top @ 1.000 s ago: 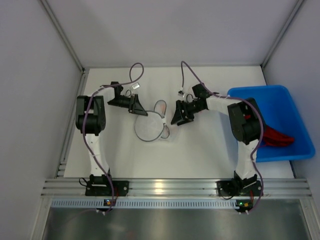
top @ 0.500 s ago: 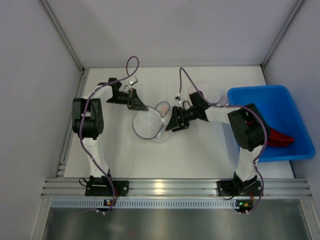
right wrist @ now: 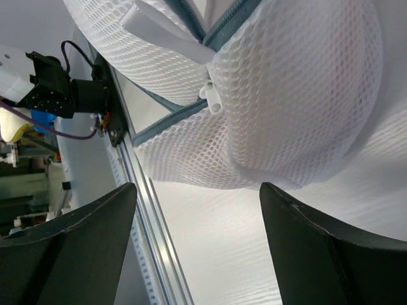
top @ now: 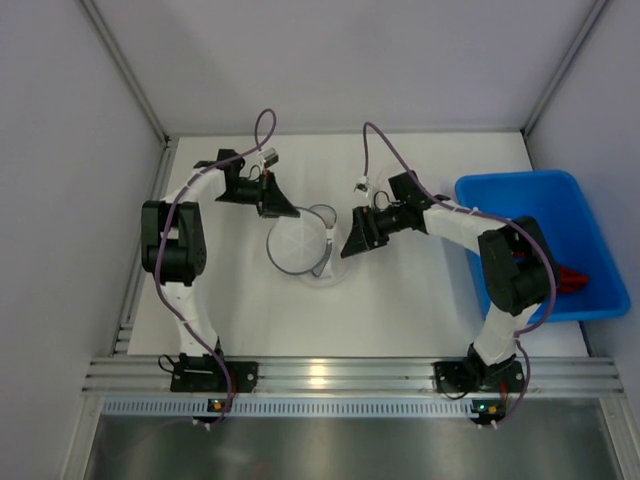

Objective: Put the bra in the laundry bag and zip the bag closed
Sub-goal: Adjust the laundry bag at the center of the board.

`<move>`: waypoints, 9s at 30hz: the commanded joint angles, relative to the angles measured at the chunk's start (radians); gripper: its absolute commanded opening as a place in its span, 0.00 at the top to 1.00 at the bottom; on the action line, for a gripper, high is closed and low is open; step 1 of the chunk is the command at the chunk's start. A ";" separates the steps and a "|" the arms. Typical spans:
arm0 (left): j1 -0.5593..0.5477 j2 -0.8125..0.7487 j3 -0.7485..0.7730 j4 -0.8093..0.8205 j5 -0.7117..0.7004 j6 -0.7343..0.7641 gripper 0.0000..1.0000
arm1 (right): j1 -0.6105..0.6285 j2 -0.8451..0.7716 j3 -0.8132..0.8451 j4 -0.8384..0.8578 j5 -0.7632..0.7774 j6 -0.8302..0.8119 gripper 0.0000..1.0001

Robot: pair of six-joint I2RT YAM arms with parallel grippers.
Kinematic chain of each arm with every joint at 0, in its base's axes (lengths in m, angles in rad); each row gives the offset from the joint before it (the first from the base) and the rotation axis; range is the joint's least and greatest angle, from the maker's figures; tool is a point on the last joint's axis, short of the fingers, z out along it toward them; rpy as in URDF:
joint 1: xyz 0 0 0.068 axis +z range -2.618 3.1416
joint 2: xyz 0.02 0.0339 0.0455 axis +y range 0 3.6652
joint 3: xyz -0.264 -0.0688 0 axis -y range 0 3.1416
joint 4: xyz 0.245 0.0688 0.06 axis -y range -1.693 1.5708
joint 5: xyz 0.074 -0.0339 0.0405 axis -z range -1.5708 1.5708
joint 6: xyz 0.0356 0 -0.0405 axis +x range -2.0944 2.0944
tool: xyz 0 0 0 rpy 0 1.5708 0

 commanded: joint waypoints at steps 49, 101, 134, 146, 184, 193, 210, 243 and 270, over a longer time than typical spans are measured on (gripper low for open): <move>-0.029 0.094 0.289 -0.014 -0.091 -0.107 0.51 | -0.020 0.042 0.046 0.384 -0.072 0.400 1.00; -0.751 -0.578 -0.458 0.546 -1.235 0.199 0.39 | -0.043 -0.064 -0.193 0.587 0.209 1.139 1.00; -0.667 -0.783 -0.630 0.646 -1.250 0.694 1.00 | -0.075 -0.143 -0.119 0.081 -0.035 0.628 0.27; -0.667 -0.974 -0.771 0.681 -1.201 0.757 1.00 | -0.076 -0.185 0.030 -0.018 -0.055 -0.048 0.26; -0.573 -1.041 -0.788 0.697 -1.310 0.456 0.95 | 0.171 -0.199 -0.088 0.311 0.051 -0.155 1.00; -0.509 -1.071 -0.814 0.681 -1.155 0.455 1.00 | 0.177 -0.168 0.002 0.282 -0.015 -0.117 0.47; -0.509 -1.023 -0.819 0.758 -1.112 0.564 1.00 | 0.214 -0.056 0.102 0.063 -0.006 -0.389 0.48; -0.341 -1.146 -0.621 0.463 -1.052 0.113 0.58 | 0.134 -0.125 0.387 -0.154 0.382 -0.429 1.00; -0.341 -1.049 -0.952 0.836 -1.014 -0.317 0.72 | 0.342 -0.014 0.202 -0.002 0.647 -0.265 1.00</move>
